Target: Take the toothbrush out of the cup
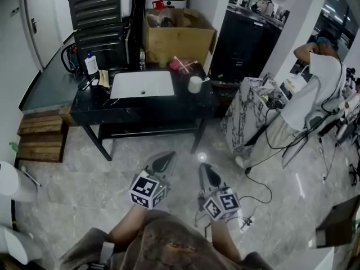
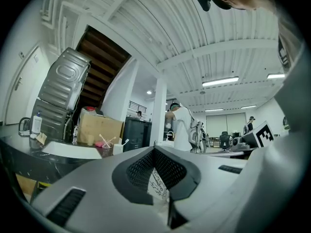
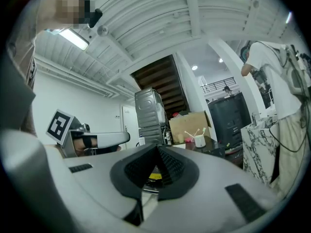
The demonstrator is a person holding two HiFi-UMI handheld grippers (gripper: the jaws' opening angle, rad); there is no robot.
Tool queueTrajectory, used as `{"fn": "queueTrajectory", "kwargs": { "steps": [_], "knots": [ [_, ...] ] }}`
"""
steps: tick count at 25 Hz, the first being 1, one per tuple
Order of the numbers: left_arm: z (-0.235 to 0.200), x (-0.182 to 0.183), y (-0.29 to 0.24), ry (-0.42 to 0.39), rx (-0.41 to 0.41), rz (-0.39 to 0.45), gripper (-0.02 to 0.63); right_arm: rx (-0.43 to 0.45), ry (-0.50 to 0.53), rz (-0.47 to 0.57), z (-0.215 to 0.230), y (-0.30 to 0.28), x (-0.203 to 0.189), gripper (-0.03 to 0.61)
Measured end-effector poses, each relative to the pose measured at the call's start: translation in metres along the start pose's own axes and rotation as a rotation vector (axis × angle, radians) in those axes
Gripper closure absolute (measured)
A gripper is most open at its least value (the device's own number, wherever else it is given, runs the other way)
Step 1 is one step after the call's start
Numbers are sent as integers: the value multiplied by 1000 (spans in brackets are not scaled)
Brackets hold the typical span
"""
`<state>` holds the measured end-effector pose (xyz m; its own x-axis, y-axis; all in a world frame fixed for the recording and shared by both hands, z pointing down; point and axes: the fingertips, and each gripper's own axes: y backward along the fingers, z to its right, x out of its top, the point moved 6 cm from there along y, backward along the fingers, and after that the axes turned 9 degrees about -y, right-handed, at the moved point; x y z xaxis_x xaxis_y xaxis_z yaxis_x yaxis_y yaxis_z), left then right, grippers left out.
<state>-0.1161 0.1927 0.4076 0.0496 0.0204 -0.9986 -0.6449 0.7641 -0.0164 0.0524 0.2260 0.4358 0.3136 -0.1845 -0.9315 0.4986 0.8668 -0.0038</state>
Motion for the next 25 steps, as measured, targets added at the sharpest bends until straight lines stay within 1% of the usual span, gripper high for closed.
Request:
{"fn": "queueTrajectory", "kwargs": {
  "steps": [5, 8, 19, 25],
  "knots": [
    [8, -8, -6, 2, 24, -7, 612, 29, -8, -11, 13, 5, -7, 578],
    [9, -10, -13, 1, 26, -2, 612, 32, -10, -14, 21, 4, -8, 578],
    [-5, -17, -66, 8, 19, 9, 612, -22, -12, 18, 67, -14, 7, 578],
    [-19, -20, -90, 7, 12, 4, 612, -23, -26, 13, 82, -36, 7, 578]
  ]
}}
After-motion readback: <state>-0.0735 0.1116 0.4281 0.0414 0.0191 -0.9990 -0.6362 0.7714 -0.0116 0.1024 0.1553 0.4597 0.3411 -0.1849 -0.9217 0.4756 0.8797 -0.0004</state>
